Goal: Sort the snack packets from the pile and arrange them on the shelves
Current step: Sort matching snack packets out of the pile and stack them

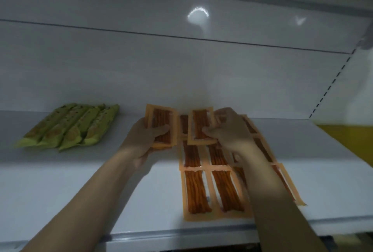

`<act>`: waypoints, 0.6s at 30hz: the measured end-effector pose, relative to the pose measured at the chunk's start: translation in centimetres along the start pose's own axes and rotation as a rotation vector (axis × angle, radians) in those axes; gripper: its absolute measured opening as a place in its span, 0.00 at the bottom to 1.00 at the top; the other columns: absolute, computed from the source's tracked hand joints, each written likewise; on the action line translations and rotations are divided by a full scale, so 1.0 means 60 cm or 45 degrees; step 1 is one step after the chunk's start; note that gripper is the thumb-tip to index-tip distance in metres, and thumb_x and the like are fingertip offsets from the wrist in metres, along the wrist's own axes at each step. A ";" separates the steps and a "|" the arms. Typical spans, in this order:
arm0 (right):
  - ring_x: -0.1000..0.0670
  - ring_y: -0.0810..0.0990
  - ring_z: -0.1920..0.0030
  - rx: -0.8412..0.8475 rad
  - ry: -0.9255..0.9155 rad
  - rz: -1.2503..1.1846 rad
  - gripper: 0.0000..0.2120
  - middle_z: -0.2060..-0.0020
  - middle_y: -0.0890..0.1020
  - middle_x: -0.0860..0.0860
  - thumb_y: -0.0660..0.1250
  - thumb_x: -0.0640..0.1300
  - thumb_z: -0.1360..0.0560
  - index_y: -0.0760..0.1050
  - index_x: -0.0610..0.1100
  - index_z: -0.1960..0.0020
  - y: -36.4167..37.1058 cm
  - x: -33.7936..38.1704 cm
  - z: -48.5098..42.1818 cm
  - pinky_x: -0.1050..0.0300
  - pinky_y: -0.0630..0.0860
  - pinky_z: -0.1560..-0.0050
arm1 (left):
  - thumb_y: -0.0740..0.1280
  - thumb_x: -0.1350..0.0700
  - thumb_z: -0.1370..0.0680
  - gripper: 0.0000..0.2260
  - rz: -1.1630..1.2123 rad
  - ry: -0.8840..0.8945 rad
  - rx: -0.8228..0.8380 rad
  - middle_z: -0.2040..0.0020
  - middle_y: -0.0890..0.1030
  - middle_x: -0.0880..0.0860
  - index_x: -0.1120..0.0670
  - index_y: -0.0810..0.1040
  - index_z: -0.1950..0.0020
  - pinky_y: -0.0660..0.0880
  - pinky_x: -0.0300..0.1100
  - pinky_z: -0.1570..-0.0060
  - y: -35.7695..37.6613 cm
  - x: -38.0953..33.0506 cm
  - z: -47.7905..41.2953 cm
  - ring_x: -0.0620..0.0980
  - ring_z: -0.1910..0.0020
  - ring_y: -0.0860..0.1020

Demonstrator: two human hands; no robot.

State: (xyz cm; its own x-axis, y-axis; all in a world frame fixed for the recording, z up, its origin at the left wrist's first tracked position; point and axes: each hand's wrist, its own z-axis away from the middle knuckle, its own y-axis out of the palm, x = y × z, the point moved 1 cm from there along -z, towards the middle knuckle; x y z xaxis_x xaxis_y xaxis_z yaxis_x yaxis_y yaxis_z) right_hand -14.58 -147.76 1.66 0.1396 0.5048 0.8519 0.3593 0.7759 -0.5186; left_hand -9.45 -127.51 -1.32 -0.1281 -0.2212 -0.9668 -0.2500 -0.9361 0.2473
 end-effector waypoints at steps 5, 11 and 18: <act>0.54 0.77 0.58 0.099 0.022 0.226 0.11 0.55 0.78 0.55 0.75 0.41 0.29 0.74 0.48 0.52 0.052 -0.019 0.033 0.68 0.68 0.71 | 0.70 0.67 0.25 0.04 0.195 0.042 -0.099 0.68 0.81 0.55 0.59 0.80 0.56 0.76 0.42 0.73 -0.008 0.043 -0.006 0.52 0.72 0.79; 0.52 0.75 0.58 0.071 -0.006 0.541 0.11 0.62 0.76 0.56 0.75 0.44 0.30 0.72 0.50 0.60 0.071 -0.024 0.038 0.65 0.65 0.65 | 0.72 0.68 0.26 0.07 0.186 0.105 -0.019 0.69 0.79 0.57 0.67 0.78 0.51 0.72 0.44 0.72 -0.005 0.069 -0.008 0.57 0.74 0.76; 0.52 0.77 0.51 -0.057 -0.003 0.598 0.11 0.53 0.79 0.54 0.71 0.50 0.25 0.78 0.49 0.44 0.076 -0.008 0.055 0.63 0.66 0.57 | 0.77 0.63 0.30 0.12 0.221 0.115 0.044 0.63 0.80 0.65 0.67 0.79 0.52 0.72 0.45 0.72 -0.002 0.065 -0.004 0.59 0.73 0.76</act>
State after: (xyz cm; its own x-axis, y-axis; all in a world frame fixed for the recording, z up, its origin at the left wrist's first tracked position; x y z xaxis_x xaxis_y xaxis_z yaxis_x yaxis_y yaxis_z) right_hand -16.04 -143.21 -1.35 0.2941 0.7984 0.5254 0.2969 0.4462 -0.8442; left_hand -9.68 -128.30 -5.13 -0.0861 -0.4035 -0.9109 -0.2643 -0.8723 0.4114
